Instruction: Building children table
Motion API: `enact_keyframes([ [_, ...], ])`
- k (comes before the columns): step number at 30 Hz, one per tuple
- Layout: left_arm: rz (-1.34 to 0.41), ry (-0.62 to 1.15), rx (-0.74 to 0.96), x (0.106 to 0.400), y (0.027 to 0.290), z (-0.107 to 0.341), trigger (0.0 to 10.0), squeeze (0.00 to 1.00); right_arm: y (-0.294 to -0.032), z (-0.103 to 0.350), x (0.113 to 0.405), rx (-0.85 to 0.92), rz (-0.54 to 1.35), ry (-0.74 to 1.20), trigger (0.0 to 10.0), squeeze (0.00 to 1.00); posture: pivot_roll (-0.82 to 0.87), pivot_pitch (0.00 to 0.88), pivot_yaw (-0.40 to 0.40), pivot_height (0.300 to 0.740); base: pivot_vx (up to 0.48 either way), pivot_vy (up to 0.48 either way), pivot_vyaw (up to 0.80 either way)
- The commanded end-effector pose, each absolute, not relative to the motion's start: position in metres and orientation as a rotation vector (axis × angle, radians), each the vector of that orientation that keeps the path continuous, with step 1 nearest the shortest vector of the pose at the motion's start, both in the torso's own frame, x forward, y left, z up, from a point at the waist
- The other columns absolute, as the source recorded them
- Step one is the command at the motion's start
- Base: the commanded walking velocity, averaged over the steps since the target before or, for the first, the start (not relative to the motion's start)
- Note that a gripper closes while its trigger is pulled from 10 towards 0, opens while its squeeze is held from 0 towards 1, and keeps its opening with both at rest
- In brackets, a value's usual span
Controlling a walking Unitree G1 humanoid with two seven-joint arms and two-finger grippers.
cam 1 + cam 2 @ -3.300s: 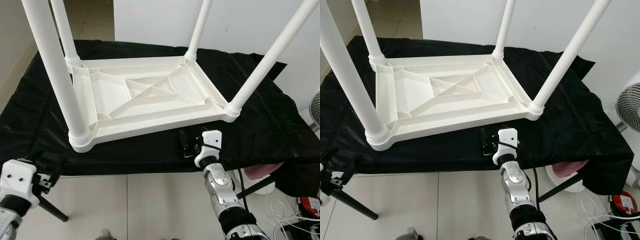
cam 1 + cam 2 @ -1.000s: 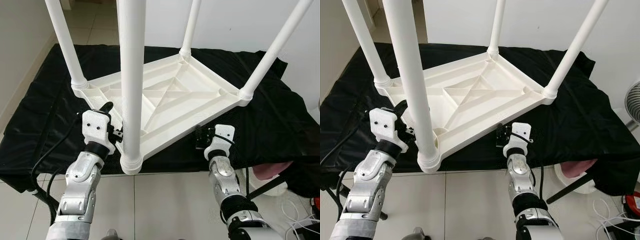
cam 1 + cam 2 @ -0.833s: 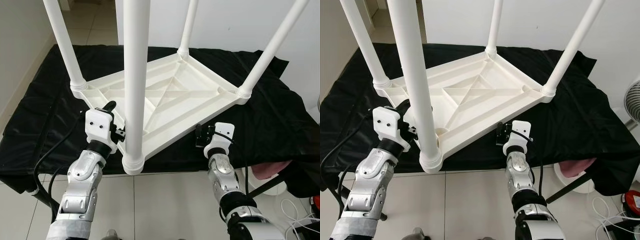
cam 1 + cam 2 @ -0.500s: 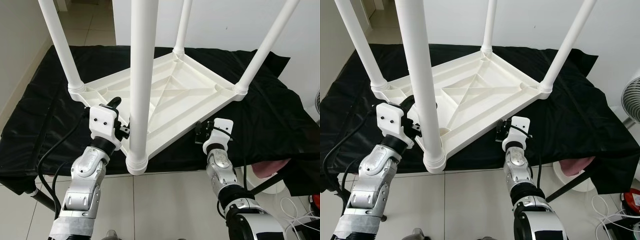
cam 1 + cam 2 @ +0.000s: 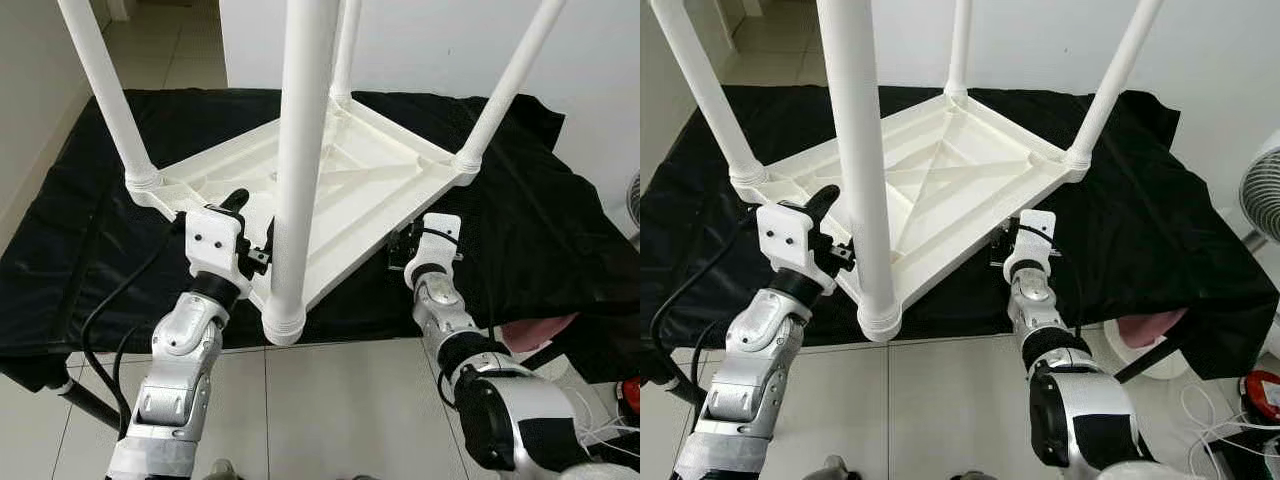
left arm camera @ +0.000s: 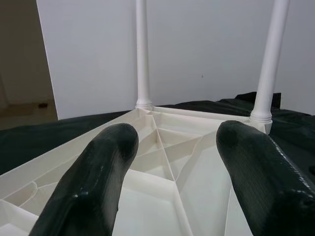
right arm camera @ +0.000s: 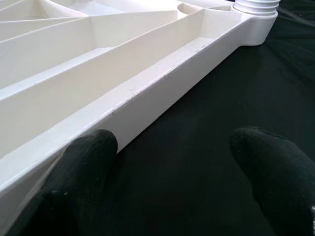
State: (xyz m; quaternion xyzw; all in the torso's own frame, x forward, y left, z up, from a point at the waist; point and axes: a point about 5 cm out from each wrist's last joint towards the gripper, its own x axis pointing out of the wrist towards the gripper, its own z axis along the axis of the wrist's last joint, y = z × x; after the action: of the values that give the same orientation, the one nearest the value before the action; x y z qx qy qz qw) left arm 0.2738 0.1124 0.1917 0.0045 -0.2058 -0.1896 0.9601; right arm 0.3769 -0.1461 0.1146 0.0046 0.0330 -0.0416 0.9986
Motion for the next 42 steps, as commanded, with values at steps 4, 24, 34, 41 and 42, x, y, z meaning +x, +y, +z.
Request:
enact_keyframes([
  [4,-0.411,-0.432,-0.007,0.272,0.102,0.199,10.0,0.0,-0.122,0.117,0.381,-0.011,0.02,0.087,10.0,0.0,0.12,0.029,-0.035,0.74,0.0,0.0,0.0],
  [24,-0.41,-0.42,-0.048,0.267,0.092,0.2,10.0,0.0,-0.098,0.132,0.39,-0.025,0.075,0.117,10.0,0.0,0.1,0.038,-0.028,0.74,0.0,0.0,0.0],
  [34,-0.428,-0.412,-0.068,0.266,0.085,0.2,10.0,0.0,-0.073,0.137,0.389,0.013,0.217,0.13,10.0,0.0,0.09,0.044,-0.021,0.74,0.0,0.0,0.0],
  [41,-0.442,-0.402,-0.073,0.264,0.082,0.199,10.0,0.0,-0.06,0.134,0.384,-0.003,0.341,0.115,10.0,0.0,0.08,0.054,-0.02,0.74,0.0,0.0,0.0],
  [42,-0.443,-0.4,-0.074,0.263,0.081,0.198,10.0,0.0,-0.062,0.132,0.383,0.007,0.337,0.116,10.0,0.0,0.08,0.057,-0.019,0.74,0.0,0.0,0.0],
])
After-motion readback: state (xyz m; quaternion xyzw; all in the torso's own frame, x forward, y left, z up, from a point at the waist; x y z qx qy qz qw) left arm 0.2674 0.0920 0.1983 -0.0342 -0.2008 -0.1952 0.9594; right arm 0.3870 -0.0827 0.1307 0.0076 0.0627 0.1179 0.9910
